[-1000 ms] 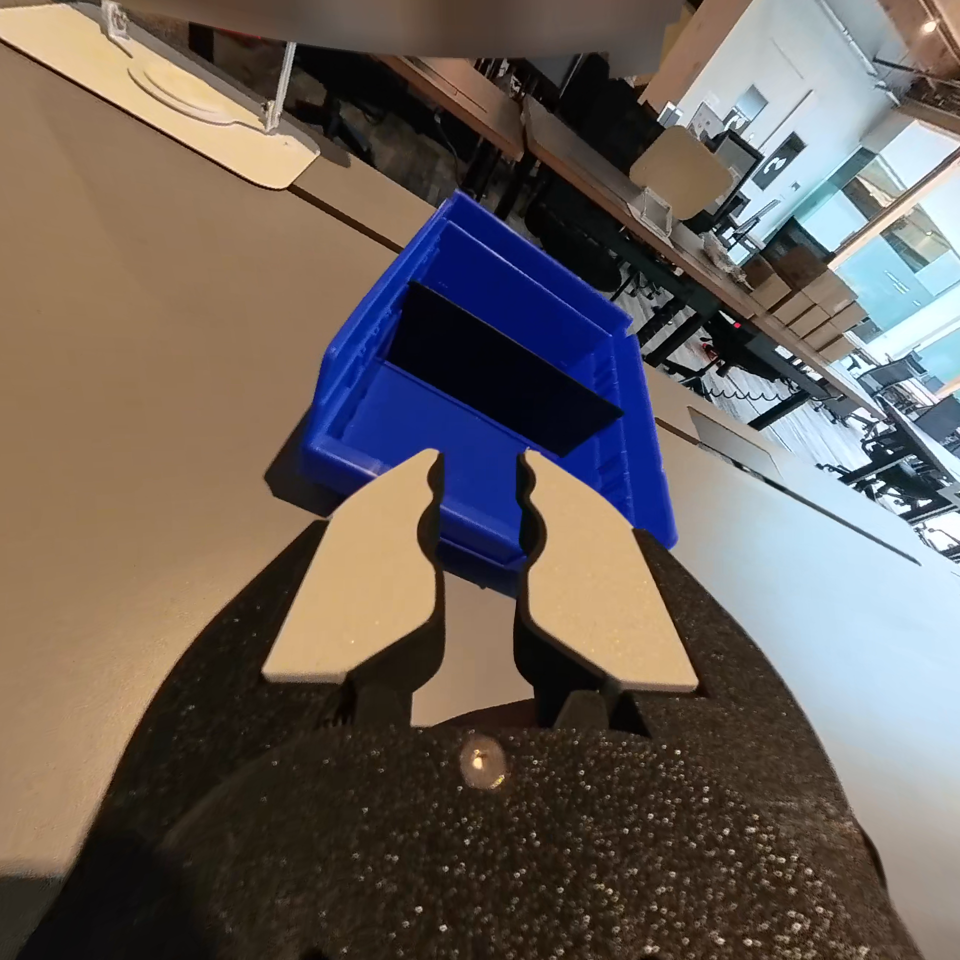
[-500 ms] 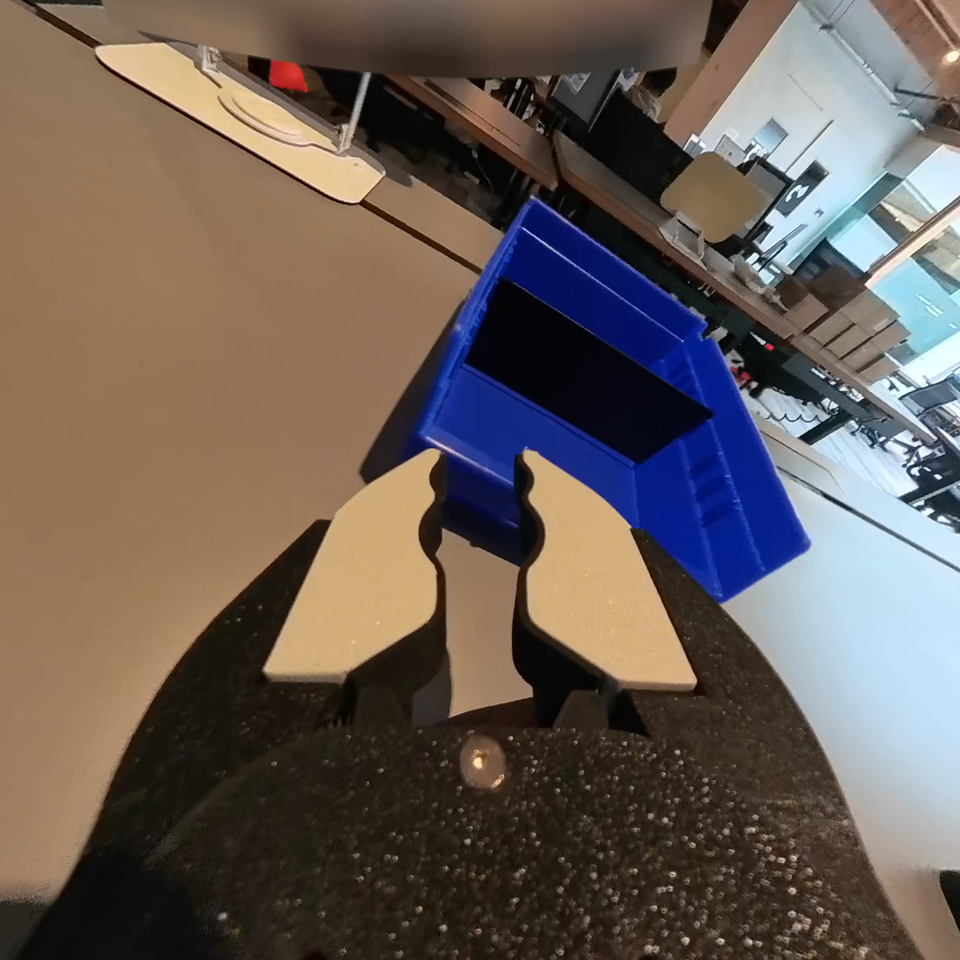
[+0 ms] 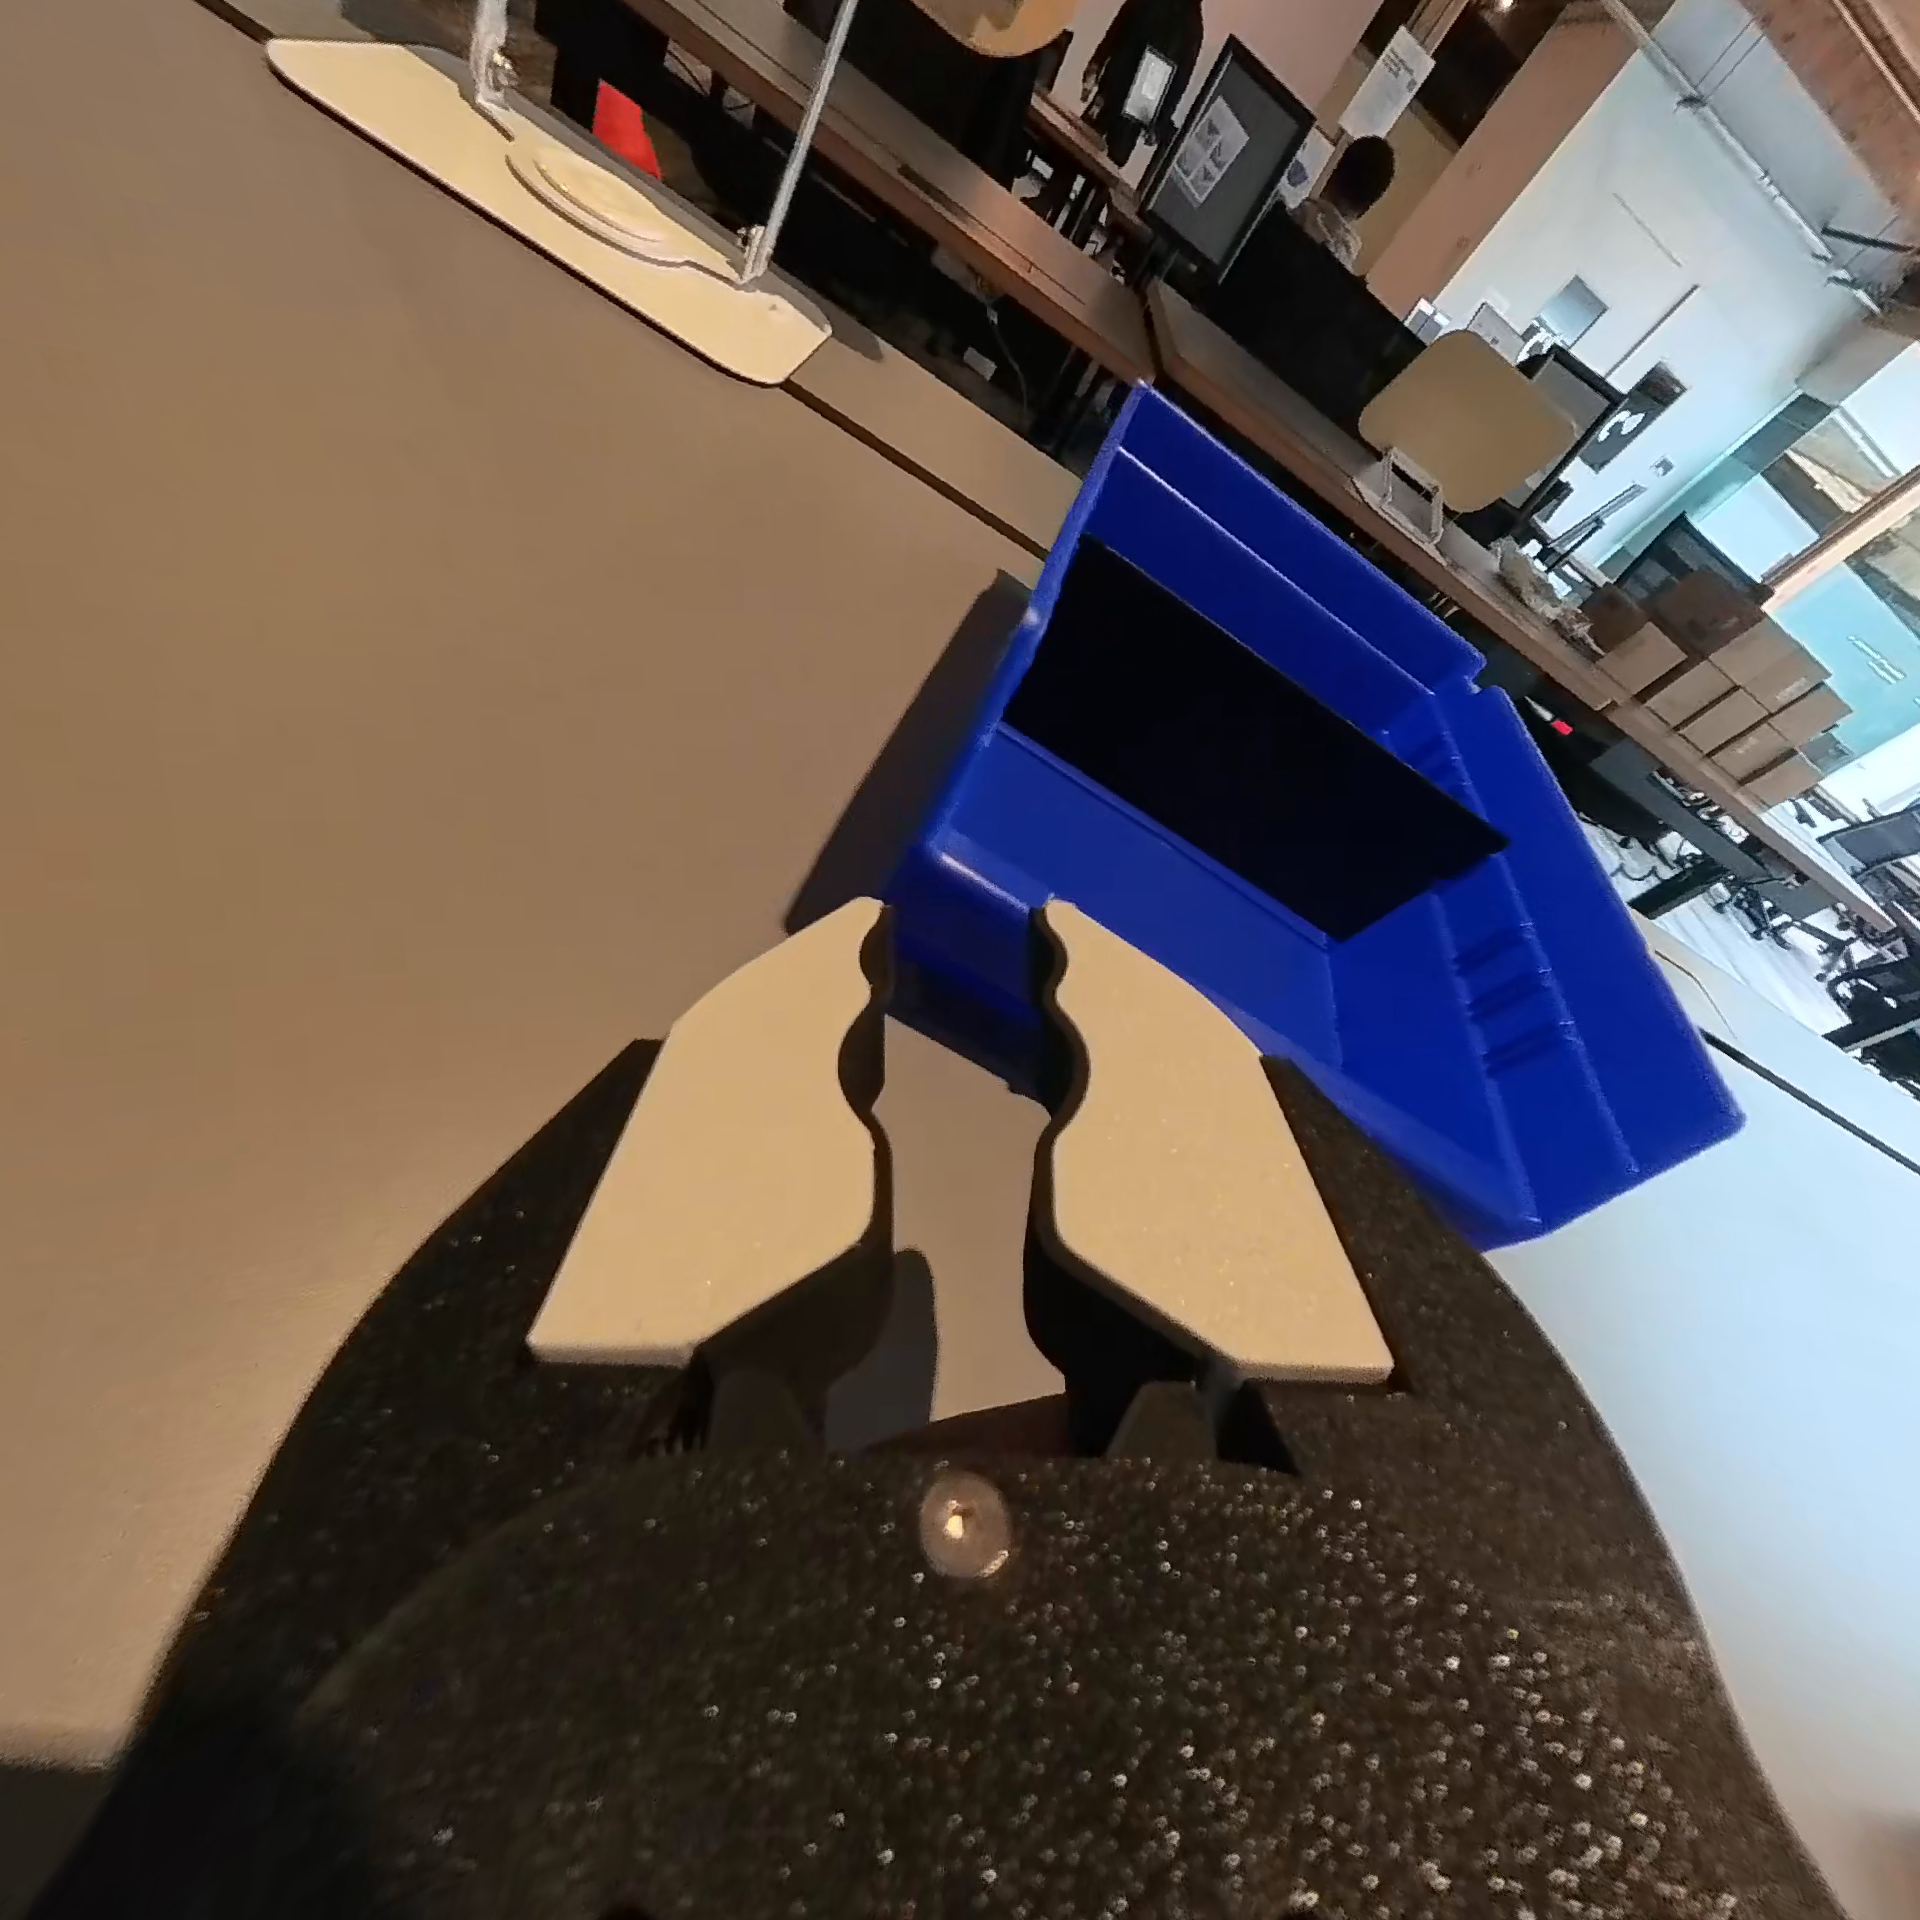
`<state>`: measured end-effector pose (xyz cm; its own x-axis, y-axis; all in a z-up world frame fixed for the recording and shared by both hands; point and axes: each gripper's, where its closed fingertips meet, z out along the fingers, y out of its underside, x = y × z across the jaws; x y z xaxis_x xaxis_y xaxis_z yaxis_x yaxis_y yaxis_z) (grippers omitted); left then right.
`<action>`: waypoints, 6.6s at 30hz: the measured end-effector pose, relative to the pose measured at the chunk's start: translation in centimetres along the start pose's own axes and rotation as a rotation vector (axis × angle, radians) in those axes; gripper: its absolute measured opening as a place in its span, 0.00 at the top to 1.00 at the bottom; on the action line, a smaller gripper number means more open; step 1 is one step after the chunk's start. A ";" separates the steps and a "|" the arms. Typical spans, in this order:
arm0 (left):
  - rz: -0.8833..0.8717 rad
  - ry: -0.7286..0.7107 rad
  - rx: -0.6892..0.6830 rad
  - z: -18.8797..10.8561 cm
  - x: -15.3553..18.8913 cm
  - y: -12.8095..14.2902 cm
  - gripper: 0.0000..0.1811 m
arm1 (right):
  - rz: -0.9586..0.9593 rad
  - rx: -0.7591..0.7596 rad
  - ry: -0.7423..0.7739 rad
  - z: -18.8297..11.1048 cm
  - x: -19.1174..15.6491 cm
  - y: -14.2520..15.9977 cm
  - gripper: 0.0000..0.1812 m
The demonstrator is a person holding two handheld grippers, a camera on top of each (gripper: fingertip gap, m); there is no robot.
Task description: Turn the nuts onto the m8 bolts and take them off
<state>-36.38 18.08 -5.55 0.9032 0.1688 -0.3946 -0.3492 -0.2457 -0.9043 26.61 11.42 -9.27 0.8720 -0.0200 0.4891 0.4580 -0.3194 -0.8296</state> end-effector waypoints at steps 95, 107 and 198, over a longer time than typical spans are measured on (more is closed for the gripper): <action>-0.092 0.521 0.163 -3.4 9.9 -6.3 0.75 | 0.151 0.132 -0.007 -1.0 0.3 -3.2 0.75; 0.021 0.460 0.051 4.3 -1.1 -12.5 0.76 | 0.057 0.272 -0.414 -4.8 -10.1 -5.3 0.78; 0.143 0.888 0.586 -0.6 35.8 -14.7 0.93 | 0.384 0.529 -0.699 10.4 -15.3 -17.8 0.80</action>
<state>1.26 27.21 -6.29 0.6206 -0.6373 -0.4569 -0.3181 0.3279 -0.8895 6.89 27.22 -4.82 0.8066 0.5905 0.0284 -0.0118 0.0641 -0.9979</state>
